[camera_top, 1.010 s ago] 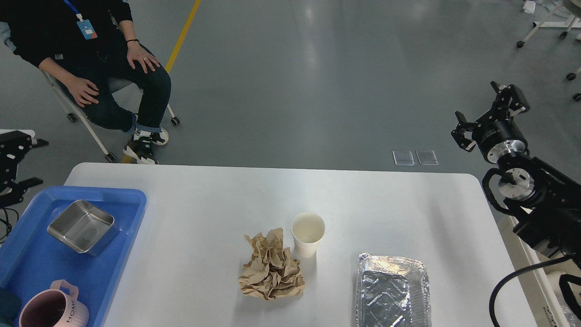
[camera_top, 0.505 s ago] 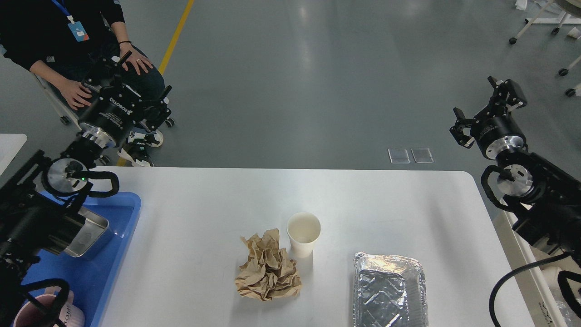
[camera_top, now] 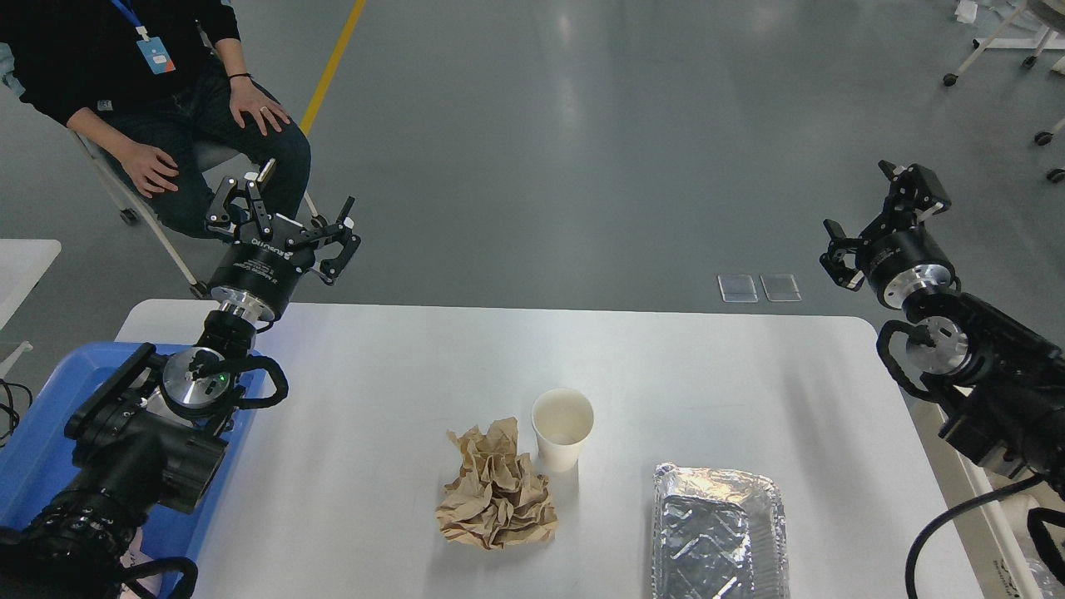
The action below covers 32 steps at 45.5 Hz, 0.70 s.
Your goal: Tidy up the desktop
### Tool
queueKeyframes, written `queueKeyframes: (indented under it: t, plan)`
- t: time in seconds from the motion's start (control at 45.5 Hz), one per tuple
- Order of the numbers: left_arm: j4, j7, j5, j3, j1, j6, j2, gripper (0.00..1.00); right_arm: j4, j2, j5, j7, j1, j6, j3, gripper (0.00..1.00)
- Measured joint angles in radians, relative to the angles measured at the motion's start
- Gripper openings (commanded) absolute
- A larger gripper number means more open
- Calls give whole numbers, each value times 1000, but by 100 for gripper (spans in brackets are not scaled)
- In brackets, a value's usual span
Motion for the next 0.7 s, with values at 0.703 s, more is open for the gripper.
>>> queueKeyframes:
  t: [0.703]
  plan:
    - [-2, -58, 2, -102, 101, -36, -67, 98, 226, -43, -517, 1, 44, 7, -298, 100]
